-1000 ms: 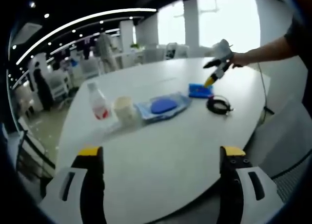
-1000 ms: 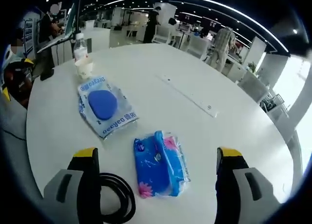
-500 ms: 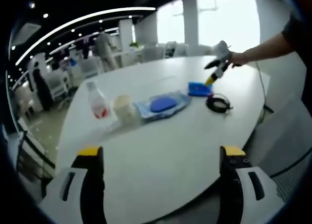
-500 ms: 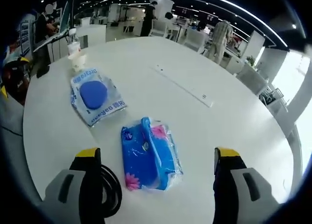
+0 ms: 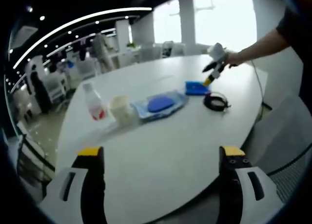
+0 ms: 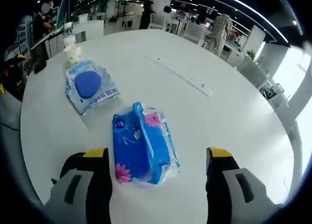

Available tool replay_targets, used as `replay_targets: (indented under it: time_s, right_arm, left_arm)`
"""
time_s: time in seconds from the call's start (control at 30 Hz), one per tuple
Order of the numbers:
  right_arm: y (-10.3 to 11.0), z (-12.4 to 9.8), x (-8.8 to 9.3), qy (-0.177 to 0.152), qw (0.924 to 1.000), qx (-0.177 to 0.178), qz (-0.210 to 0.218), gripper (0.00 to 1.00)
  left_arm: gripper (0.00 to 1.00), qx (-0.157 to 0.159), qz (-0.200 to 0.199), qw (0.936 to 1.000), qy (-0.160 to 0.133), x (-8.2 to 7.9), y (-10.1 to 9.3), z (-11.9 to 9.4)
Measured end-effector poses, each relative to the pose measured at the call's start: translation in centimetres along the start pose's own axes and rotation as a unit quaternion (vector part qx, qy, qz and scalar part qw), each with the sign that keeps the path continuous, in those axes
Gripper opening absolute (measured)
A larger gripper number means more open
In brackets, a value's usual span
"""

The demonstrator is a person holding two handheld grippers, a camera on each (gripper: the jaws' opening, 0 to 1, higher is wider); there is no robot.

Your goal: Arrange the tabletop items into an orderly group along one side of the table until the central work area is clear of visible clutter.

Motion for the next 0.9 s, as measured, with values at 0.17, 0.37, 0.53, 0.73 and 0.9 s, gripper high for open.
replay_targets:
  time_s: [0.17, 0.37, 0.53, 0.73, 0.9]
  right_arm:
    - [-0.1, 0.7, -0.3, -0.001, 0.9998, -0.003, -0.02, 0.67]
    - [-0.1, 1.6, -0.8, -0.004, 0.9986, -0.011, -0.051, 0.54]
    - [-0.1, 2.4, -0.9, -0.004, 0.998, -0.019, -0.061, 0.42]
    - [0.3, 3.5, -1.3, 0.0, 0.9974, -0.035, -0.064, 0.34]
    - [0.6, 4.3, -1.9, 0.0, 0.9972, -0.046, -0.058, 0.26]
  left_arm:
    - [0.93, 0.001, 0.004, 1.0, 0.003, 0.1, -0.1, 0.1]
    - [0.93, 0.003, 0.005, 1.0, 0.005, 0.2, -0.1, 0.1]
    - [0.93, 0.002, 0.005, 1.0, 0.007, 0.4, -0.1, 0.2]
    - [0.92, 0.0, 0.008, 0.9999, 0.012, 0.6, 0.0, 0.2]
    - [0.91, -0.001, 0.013, 0.9998, 0.017, 0.9, 0.2, 0.2]
Point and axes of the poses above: the point that each gripper's makers call its tool centre point, and the gripper's own axes: z roughly forward along the fingers, y roughly to its left, x roughly out of its underside, the point moved 2 cm from there along -z, roughly backward along the fingers, and after that the axes turned 13 degrees about -z, right-handed, at the moved point
